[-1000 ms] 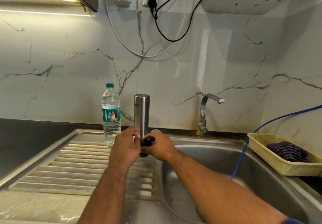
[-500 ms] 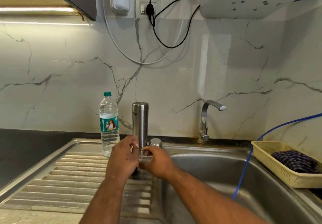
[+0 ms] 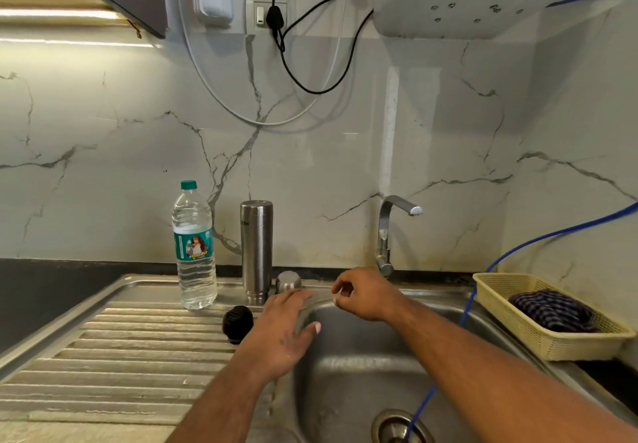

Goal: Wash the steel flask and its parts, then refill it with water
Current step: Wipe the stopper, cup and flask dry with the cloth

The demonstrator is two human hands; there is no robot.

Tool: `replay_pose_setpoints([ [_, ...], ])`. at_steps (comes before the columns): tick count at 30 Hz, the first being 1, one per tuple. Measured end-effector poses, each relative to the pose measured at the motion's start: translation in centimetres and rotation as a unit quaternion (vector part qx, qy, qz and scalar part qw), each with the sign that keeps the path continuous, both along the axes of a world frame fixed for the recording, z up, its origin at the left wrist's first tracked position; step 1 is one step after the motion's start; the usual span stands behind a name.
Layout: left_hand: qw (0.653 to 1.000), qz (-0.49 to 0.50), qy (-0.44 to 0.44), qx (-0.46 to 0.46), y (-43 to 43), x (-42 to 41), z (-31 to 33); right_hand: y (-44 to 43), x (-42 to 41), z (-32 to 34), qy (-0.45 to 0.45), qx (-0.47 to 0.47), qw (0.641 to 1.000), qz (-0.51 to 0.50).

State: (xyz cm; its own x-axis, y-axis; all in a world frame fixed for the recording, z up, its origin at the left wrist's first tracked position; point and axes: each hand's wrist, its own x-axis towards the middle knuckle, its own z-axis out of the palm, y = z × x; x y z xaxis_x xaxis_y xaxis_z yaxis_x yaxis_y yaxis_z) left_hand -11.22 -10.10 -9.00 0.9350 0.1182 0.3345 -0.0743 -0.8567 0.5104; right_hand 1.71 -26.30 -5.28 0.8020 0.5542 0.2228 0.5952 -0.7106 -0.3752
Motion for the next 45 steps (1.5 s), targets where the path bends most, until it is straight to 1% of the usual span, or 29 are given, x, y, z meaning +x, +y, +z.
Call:
replay_pose_setpoints([
  [4,1.0,0.004,-0.003,0.016,0.2,0.5,-0.2,1.5,2.1,0.1,-0.009,-0.036,0.999,-0.004],
  [8,0.999,0.03,-0.013,0.008,0.3,0.9,-0.1,4.8,4.3,-0.6,-0.015,-0.07,0.997,0.003],
  [13,0.996,0.066,-0.066,0.01,0.7,1.2,0.2,9.6,7.0,-2.4,-0.007,-0.11,0.994,0.007],
  [16,0.993,0.079,-0.086,-0.002,0.9,1.2,0.3,11.8,8.1,-3.0,0.022,-0.131,0.991,0.003],
  [20,0.991,0.093,-0.1,-0.005,1.0,1.5,0.4,13.3,8.7,-3.8,0.062,-0.087,0.994,0.023],
  [24,0.99,0.1,-0.098,-0.012,0.9,1.5,0.4,13.6,9.0,-4.1,0.051,-0.032,0.998,-0.013],
  [26,0.989,0.101,-0.102,-0.013,1.0,1.4,0.4,13.0,8.6,-3.2,0.051,0.006,0.998,-0.031],
  [28,0.989,0.105,-0.1,-0.026,1.0,1.2,0.6,11.8,7.7,-1.9,0.062,0.067,0.996,-0.025],
  [32,0.98,0.108,-0.106,-0.126,0.9,1.0,0.9,7.4,4.1,0.6,0.093,0.207,0.974,0.009],
  [35,0.968,0.091,-0.101,-0.21,-0.2,0.5,1.9,3.6,0.8,1.0,0.115,0.26,0.958,0.039],
  [37,0.963,0.051,-0.077,-0.252,-1.7,-0.1,2.5,0.8,-1.4,0.8,0.105,0.273,0.954,0.06],
  [39,0.964,0.016,-0.073,-0.256,-3.3,-0.7,2.3,-1.7,-3.2,0.6,0.075,0.267,0.959,0.064],
  [41,0.959,-0.005,-0.069,-0.276,-4.9,-1.3,2.1,-4.1,-4.4,0.3,0.045,0.248,0.966,0.057],
  [43,0.946,-0.033,-0.043,-0.321,-6.4,-1.9,2.4,-5.9,-5.0,0.1,0.024,0.23,0.971,0.064],
  [45,0.939,-0.065,-0.025,-0.335,-7.7,-1.9,2.8,-7.7,-5.4,0.2,0.006,0.213,0.974,0.077],
])
